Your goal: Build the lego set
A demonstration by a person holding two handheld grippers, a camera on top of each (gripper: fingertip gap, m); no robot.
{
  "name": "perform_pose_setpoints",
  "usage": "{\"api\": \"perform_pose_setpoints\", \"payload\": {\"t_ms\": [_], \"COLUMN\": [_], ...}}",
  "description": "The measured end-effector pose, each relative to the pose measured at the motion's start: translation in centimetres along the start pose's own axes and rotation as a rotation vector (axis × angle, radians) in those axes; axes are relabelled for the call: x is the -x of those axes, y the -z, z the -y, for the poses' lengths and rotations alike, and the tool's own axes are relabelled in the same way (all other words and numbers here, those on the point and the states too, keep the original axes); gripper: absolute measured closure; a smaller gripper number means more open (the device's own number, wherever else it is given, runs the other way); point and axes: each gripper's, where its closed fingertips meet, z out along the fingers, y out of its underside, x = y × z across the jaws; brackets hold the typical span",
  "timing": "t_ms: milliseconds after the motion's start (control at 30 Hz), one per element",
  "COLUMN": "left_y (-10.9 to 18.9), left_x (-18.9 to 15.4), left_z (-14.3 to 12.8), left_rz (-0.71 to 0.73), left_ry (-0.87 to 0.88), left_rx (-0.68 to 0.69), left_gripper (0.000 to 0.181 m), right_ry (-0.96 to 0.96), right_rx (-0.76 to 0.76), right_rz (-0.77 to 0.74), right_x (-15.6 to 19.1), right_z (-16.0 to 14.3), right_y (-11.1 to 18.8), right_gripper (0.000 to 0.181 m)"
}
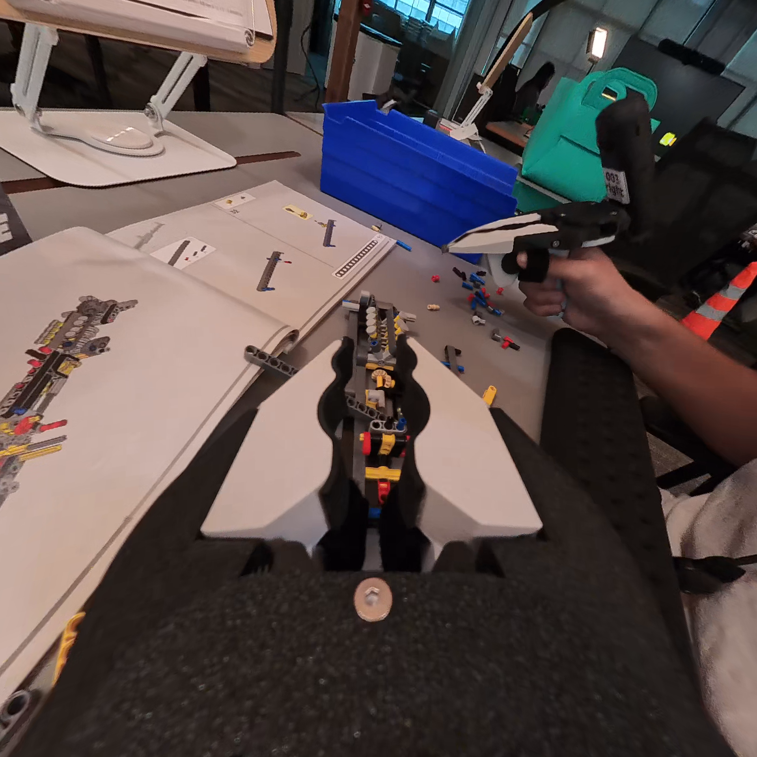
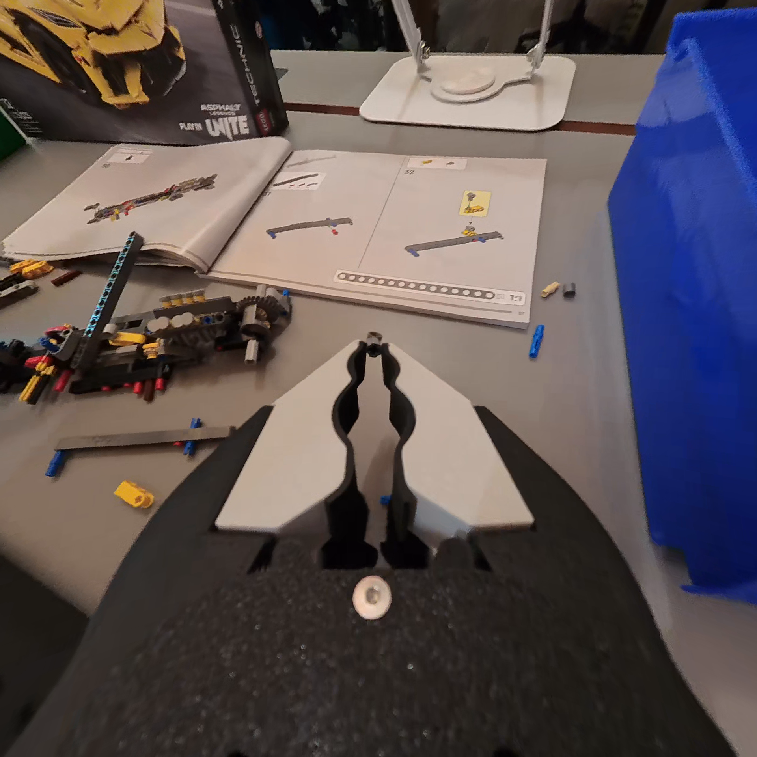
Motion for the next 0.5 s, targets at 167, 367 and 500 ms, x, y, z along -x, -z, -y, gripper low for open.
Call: {"api": "perform_pose_setpoints", "payload": {"t_ms": [167, 367, 500], "left_y": [0.0, 0.1, 0.3], "left_x": [0.1, 0.1, 0.3], "left_z": [0.0, 0.0, 0.5], "left_rz": [0.013, -0.022, -0.032], "left_ry": [-0.049, 0.007, 0.037], "left_rx": [0.004, -0.007, -0.031], "left_gripper": [0.161, 0.162, 0.162], "right_ry": [-0.080, 0.012, 0.173], "right_rx": [-0.062, 0.029, 0.092], "right_rz": [0.022, -0.057, -0.185], "right_x": [-0.8, -3.7, -5.4], "right_z": [0.6, 2.0, 3.4], "right_y": [-0.2, 1.7, 3.1], "right_gripper": [0.175, 0.175, 0.176]}}
